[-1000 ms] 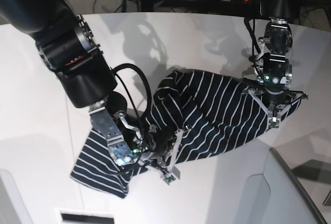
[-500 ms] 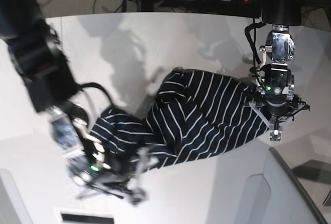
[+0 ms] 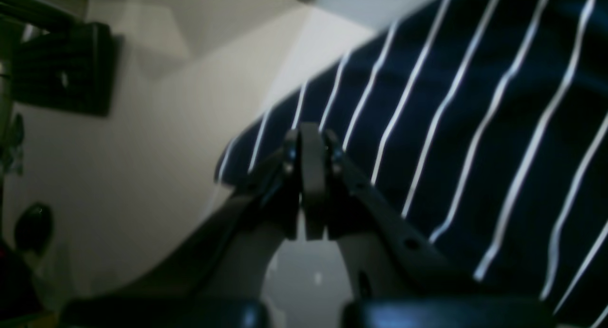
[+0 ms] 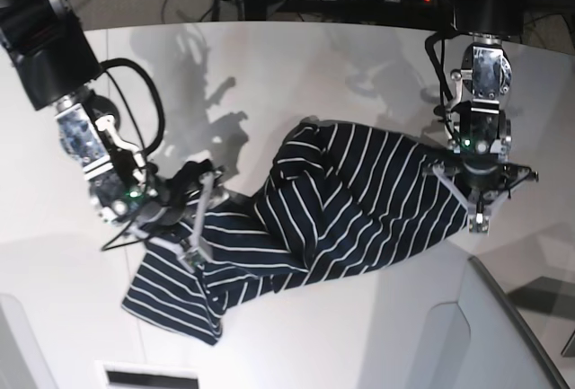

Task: Layout the t-shirt on the table in an organized manner, then fold the t-shirt properly
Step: 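Drag the shirt corner with the right gripper away from the left gripper, then regrasp the shirt fabric with the right gripper and pull it outward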

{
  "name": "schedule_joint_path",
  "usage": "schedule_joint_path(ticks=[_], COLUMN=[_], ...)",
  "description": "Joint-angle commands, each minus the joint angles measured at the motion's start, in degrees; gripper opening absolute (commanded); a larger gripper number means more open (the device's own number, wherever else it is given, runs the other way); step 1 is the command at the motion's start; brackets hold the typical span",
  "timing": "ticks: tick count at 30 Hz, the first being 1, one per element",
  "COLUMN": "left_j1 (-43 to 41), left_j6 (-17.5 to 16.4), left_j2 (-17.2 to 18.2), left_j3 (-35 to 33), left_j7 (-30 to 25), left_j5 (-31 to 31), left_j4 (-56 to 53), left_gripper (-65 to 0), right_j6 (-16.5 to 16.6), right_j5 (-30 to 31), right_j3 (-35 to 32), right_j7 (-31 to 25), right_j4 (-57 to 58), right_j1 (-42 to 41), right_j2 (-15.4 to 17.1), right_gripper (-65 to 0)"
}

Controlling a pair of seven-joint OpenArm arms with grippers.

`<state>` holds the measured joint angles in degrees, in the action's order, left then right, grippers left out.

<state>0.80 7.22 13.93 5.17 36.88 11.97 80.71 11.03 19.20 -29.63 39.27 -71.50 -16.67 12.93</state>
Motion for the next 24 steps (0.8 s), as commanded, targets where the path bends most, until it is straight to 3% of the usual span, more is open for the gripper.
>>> schedule_joint_path(ticks=[1,8,15,17,21,24], left_j1=[0.8,-0.7,-0.8,-0.1,2.2,6.3], left_j6=[0.4,0.4,0.4,0.4,0.4,0.5], left_j2=[0.5,1.7,1.9,1.7,-0.5,-1.8], left_j3=[0.2,0.3,0.3,-0.1,-0.6,-0.5], left_j7=[-1.1,-1.1,-1.1,-1.3,-9.0,-14.3], left_j5=[0.6,0.6,0.6,0.6,1.2,2.5], left_j4=[1.8,2.2,1.6,-0.2,-7.7,-18.0], left_gripper=[-65.0,-65.0,-65.0,-65.0,-65.0,-65.0], right_j6=[-0.5,-0.2,-0.6,-0.6,-0.6,-0.6], right_j5=[-0.5,-15.9,-21.8,-21.9,-21.6,-21.6], right_j3=[0.2,0.8,1.0,1.0,1.0,1.1], right_j7=[-1.9,-10.3,-15.3,-15.2,-14.9,-13.6], right_j4=[1.9,17.0,21.6,21.6,21.4,21.3], right_j1=[-1.6,-3.1,-3.1,-3.1,-2.5,-1.2], right_j2=[-0.3,-8.9,-10.4,-10.1,-7.8,-6.2], right_gripper=[-16.8,-17.4,-18.2,-26.6,-65.0,-62.7])
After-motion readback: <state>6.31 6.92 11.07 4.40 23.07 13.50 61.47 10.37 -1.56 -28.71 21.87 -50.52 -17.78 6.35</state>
